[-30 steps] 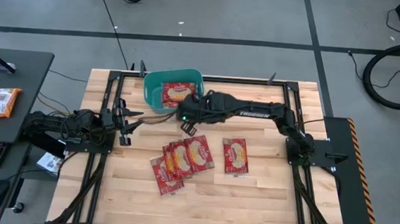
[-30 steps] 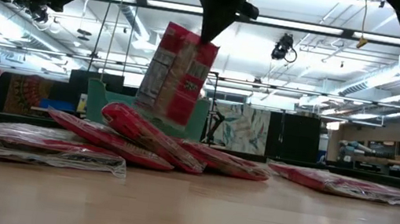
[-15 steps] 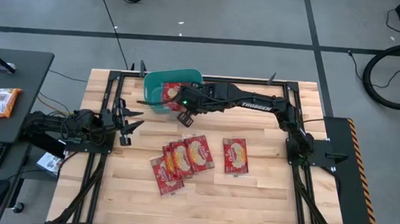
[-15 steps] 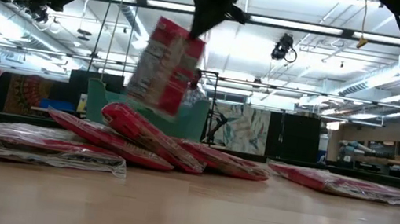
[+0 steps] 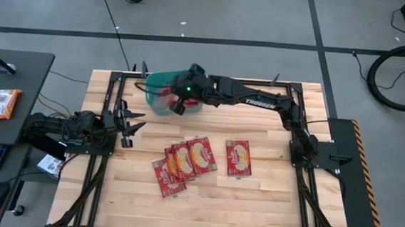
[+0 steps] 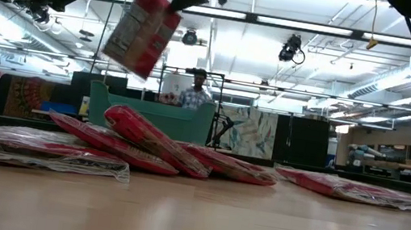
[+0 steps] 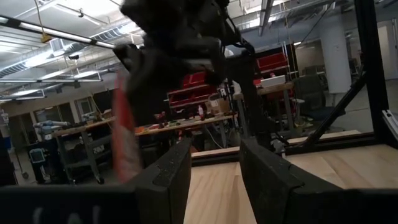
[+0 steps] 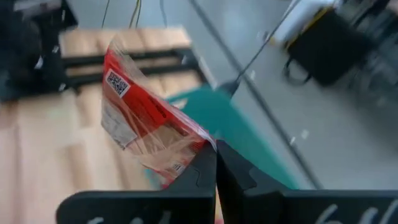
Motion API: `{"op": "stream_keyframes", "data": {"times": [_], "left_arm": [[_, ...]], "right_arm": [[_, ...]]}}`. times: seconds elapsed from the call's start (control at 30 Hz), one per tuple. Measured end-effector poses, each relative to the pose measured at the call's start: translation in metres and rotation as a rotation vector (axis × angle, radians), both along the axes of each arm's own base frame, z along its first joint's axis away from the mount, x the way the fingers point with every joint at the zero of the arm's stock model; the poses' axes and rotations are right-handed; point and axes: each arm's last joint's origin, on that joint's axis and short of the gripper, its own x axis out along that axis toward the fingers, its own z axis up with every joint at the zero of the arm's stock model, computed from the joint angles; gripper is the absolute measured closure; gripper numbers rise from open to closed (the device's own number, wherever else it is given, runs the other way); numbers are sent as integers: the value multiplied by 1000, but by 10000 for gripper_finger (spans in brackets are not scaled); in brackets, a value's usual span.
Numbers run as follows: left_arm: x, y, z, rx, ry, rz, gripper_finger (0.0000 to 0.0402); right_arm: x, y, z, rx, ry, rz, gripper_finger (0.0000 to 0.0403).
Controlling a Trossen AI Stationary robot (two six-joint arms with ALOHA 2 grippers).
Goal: Sort popcorn bags into baskets
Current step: Put the red popcorn bag into the blue container
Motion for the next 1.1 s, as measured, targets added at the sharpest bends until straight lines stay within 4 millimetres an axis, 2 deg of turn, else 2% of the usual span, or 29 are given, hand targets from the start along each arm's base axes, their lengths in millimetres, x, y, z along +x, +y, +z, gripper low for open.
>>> {"op": "stream_keyframes", "data": {"times": [0.23,0.43,0.73,1.1], "left_arm": [[0,0,0,0,0,0,260],[0,0,0,1,0,0,260],[0,0,0,1,0,0,260],[0,0,0,2,0,0,260]], "right_arm": [[2,-30,12,-150,-53,24,398],[-4,-59,14,-171,-56,22,398],[5,-92,-17,-202,-85,38,398],[7,-115,-29,-229,-202,83,398]]}}
